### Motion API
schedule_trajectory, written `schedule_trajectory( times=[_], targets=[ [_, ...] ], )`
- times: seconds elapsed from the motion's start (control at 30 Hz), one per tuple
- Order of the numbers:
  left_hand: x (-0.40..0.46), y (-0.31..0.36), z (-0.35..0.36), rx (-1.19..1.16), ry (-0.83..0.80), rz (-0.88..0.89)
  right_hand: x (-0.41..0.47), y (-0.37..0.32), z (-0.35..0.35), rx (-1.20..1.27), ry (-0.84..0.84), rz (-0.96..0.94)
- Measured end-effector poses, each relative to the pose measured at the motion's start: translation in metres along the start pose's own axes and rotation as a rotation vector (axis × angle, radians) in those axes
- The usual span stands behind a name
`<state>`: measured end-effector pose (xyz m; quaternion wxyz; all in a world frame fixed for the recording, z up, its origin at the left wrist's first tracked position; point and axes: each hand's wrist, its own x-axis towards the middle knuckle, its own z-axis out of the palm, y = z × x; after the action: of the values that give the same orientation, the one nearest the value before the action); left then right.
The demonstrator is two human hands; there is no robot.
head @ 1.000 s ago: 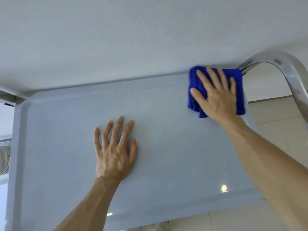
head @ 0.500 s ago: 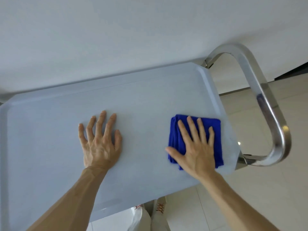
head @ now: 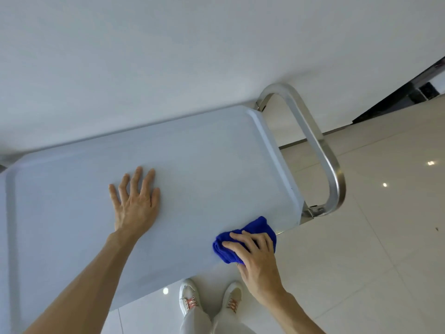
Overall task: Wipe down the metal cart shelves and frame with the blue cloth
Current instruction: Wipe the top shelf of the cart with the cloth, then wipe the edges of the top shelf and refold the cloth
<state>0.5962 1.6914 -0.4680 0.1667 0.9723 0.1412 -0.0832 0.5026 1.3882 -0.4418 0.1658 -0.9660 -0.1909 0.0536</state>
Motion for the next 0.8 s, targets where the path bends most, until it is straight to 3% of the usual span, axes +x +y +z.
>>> schedule_trajectory(
  times=[0.1,0.17,0.23,0.33,0.53,0.6,0.67,0.73,0.8],
  targets=[
    [0.003,0.014,-0.022,-0.023,-0.096,-0.055,0.009,-0.002,-0.036,0.562,-0.072,0.22],
    [-0.001,0.031,-0.034,-0.158,-0.12,-0.066,0.015,-0.002,-0.071,0.997,-0.061,0.423],
    [-0.013,0.053,-0.042,-0.314,-0.138,-0.042,0.019,0.007,-0.108,1.215,0.02,0.544],
    [-0.033,0.094,-0.048,-0.473,-0.18,-0.041,0.025,0.029,-0.173,1.313,0.158,0.525],
    [-0.051,0.177,-0.061,-0.674,-0.178,-0.096,0.052,0.067,-0.293,1.079,0.303,0.244],
    [-0.05,0.199,-0.067,-0.704,-0.164,-0.124,0.068,0.08,-0.307,0.986,0.332,0.149],
    [-0.051,0.216,-0.073,-0.723,-0.149,-0.144,0.086,0.096,-0.295,0.739,0.356,0.039],
    [-0.051,0.229,-0.078,-0.743,-0.13,-0.164,0.105,0.113,-0.262,0.305,0.19,0.037],
    [-0.051,0.238,-0.084,-0.754,-0.124,-0.181,0.11,0.127,-0.225,0.003,-0.162,0.104]
  ],
)
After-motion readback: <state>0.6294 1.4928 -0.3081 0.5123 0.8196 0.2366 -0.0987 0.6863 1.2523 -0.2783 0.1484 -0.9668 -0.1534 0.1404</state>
